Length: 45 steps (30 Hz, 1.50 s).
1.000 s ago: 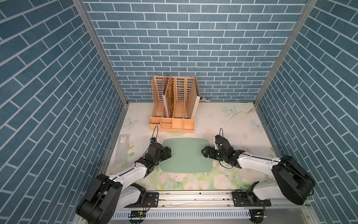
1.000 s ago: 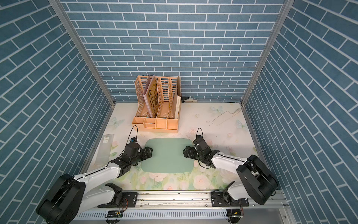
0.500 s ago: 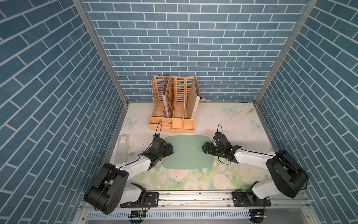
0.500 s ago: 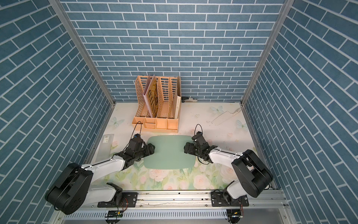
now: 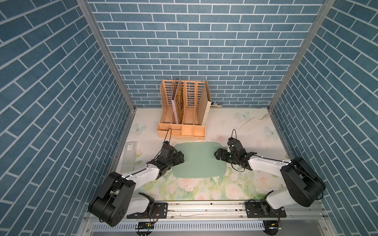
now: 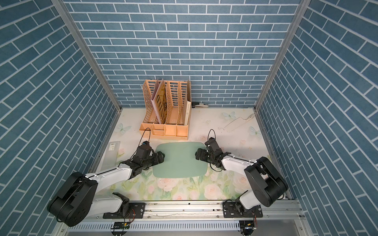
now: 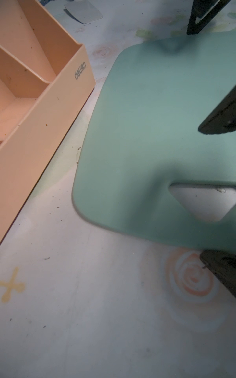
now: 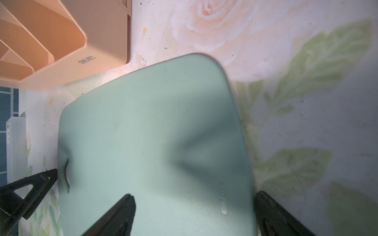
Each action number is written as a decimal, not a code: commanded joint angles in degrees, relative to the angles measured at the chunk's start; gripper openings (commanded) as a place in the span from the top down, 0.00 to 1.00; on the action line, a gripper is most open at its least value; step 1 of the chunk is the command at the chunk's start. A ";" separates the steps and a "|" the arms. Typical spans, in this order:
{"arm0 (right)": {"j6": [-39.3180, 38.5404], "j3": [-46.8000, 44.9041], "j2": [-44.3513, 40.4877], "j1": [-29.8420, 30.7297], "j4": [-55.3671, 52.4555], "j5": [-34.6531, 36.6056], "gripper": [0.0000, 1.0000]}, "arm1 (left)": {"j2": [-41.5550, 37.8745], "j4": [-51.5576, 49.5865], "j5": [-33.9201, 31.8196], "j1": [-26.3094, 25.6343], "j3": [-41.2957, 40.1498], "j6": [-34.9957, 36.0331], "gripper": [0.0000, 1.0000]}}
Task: Align the knife with the edge of the cutting board
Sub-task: Move the work surface to the center of the board.
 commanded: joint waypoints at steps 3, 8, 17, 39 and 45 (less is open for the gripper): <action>0.80 -1.87 1.23 0.13 -3.11 -5.17 0.04 | -0.74 -3.35 2.90 -1.41 1.47 0.23 0.05; 0.55 -1.35 0.84 -0.63 -4.25 -4.31 0.00 | -1.53 -6.81 -0.53 -1.32 3.10 1.06 0.01; -0.06 -1.47 -0.22 -1.36 -4.67 -4.99 0.01 | -0.24 -7.82 -1.22 -1.23 6.23 1.94 0.00; -0.80 -1.87 -3.46 -1.77 -6.67 -4.08 0.01 | -7.50 -10.60 -4.34 -1.08 6.16 0.89 0.00; -2.95 -0.24 -7.31 -5.07 -10.13 -1.79 0.01 | -10.15 -15.21 -2.62 -1.11 10.13 1.02 0.00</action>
